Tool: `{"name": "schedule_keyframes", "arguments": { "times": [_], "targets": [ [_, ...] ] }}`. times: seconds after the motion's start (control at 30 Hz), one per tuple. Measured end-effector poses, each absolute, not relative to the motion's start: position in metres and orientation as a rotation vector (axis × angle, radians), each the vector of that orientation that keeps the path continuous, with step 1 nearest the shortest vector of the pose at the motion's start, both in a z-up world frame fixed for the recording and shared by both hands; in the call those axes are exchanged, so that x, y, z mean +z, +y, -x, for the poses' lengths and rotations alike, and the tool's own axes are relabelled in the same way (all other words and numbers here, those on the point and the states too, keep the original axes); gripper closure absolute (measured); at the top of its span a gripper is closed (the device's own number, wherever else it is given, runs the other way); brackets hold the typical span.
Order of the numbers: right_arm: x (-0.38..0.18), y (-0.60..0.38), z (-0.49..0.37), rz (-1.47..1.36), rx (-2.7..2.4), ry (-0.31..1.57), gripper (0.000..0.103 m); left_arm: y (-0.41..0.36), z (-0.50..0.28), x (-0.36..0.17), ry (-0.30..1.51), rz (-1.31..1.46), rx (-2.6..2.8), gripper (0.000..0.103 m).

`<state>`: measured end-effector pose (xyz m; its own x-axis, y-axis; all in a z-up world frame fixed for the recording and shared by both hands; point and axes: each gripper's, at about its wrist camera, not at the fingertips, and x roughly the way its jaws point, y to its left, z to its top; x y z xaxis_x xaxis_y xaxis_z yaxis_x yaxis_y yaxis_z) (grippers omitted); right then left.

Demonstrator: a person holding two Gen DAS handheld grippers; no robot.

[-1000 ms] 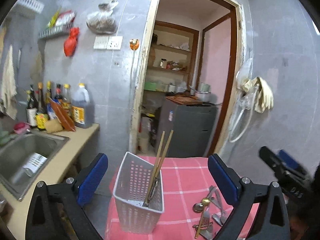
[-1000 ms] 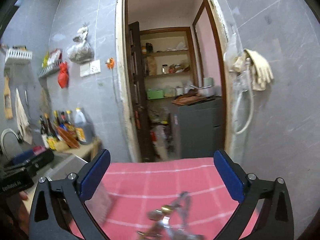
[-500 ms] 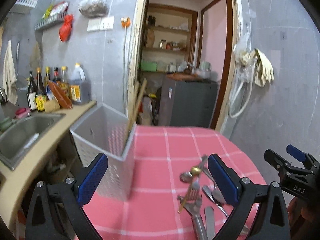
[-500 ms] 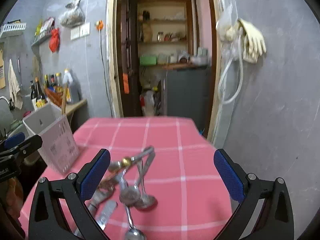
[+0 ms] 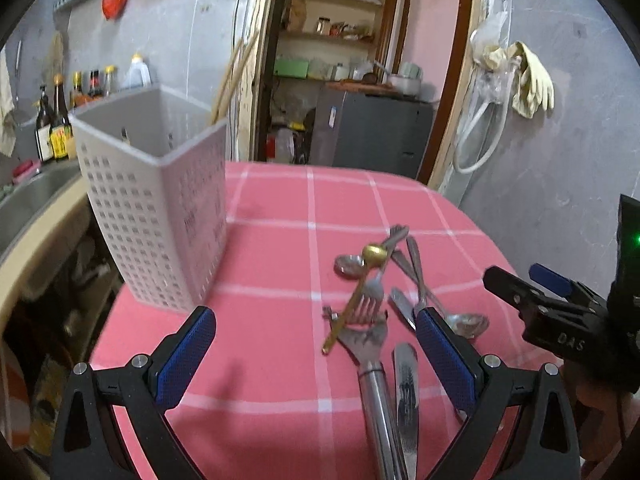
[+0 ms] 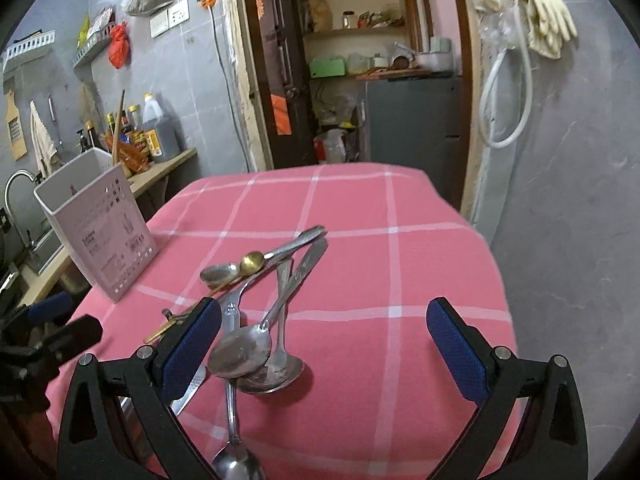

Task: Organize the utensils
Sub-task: 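Move both open grippers back over the utensil pile, then grasp the wide-headed metal utensil with the left gripper while the right gripper grasps a spoon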

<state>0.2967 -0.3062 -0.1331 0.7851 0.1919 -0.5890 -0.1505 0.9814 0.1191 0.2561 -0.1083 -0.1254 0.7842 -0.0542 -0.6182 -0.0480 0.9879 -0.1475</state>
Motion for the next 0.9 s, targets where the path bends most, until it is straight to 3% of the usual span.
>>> {"name": "schedule_keyframes", "arguments": {
  "times": [0.17,0.27,0.4,0.57,0.63,0.9],
  "targets": [
    [-0.148,-0.303,-0.309,-0.102,0.236,0.719,0.024,-0.112,-0.263,-0.135,0.723,0.164,-0.016,0.002],
    [-0.154,-0.301,-0.309,-0.125,0.248,0.749,0.032,-0.112,-0.265,-0.14,0.753,0.198,-0.058,0.007],
    [-0.163,-0.3,-0.301,-0.158,0.246,0.795,0.045,-0.115,-0.271,-0.15,0.833,0.217,-0.102,0.031],
    [-0.164,-0.296,-0.288,-0.209,0.219,0.815,0.055,-0.121,-0.276,-0.16,0.906,0.242,-0.169,0.048],
    [-0.165,-0.295,-0.286,-0.232,0.206,0.823,0.06,-0.123,-0.28,-0.167,0.955,0.257,-0.184,0.059],
    [-0.173,-0.287,-0.281,-0.36,0.166,0.848,0.073,-0.121,-0.293,-0.174,1.052,0.304,-0.207,0.067]
  ]
}}
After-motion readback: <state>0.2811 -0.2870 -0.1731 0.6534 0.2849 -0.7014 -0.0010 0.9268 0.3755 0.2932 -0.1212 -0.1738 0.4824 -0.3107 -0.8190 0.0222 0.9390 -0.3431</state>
